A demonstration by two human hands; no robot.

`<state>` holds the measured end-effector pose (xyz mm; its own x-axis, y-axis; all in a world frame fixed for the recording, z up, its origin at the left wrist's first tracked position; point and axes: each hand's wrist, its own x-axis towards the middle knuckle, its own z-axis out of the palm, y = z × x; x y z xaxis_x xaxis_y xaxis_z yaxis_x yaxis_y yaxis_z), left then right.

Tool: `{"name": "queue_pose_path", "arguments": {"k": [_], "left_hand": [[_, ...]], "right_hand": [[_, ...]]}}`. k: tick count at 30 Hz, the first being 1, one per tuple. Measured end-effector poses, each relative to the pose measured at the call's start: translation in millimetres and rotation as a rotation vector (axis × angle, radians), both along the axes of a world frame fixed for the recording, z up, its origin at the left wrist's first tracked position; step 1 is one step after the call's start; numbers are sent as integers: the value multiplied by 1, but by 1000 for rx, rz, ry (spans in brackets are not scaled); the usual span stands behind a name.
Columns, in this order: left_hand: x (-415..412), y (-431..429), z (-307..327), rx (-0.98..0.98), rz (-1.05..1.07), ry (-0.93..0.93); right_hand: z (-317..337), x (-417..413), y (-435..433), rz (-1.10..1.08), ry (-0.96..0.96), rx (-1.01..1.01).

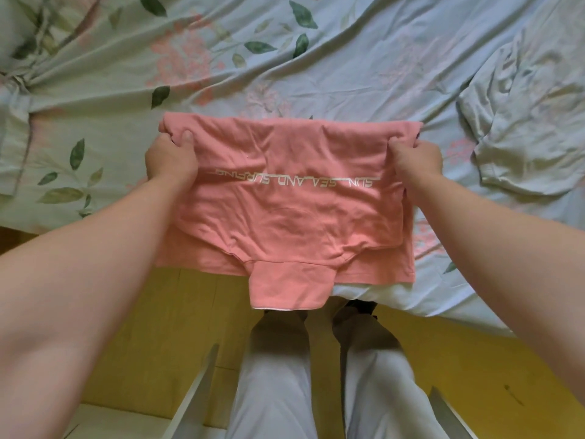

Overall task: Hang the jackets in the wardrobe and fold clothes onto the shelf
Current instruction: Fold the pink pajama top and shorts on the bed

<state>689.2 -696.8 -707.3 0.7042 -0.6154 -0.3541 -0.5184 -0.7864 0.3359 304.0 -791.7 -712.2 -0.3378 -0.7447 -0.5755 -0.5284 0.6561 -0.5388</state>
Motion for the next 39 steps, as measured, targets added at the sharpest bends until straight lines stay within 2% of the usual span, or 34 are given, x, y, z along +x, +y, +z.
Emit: {"name": "queue_pose_path", "arguments": {"k": [9, 14, 19, 21, 22, 24, 26, 28, 30, 33, 36, 39], "left_hand": [[15, -66, 6, -116, 44, -29], [22, -93, -1, -76, 83, -42], [21, -98, -9, -73, 87, -65], [18, -96, -9, -88, 116, -72], [14, -93, -7, -91, 91, -139], [6, -89, -1, -66, -94, -359], [4, -89, 5, -38, -407, -430], [9, -99, 7, -46, -693, -350], [12, -110, 11, 30, -875, -264], [10, -122, 22, 201, -928, -189], [8, -136, 30, 433, -946, -81], [10, -148, 32, 563, -983, -115]], "right_hand": [[7, 5, -60, -63, -111, -137], [3, 11, -88, -117, -130, -21], [-13, 19, -95, -187, -100, -21], [-15, 22, -93, -91, 20, -43], [-14, 23, -90, -15, 128, -52], [-8, 25, -82, 140, 397, -97], [2, 27, -76, 363, 543, -245], [4, 29, -80, 653, 502, -328], [6, 33, -91, 921, 420, -262], [15, 40, -102, 1172, 465, -127], [19, 44, -107, 1282, 579, -44], [17, 49, -114, 1354, 650, -19]]}}
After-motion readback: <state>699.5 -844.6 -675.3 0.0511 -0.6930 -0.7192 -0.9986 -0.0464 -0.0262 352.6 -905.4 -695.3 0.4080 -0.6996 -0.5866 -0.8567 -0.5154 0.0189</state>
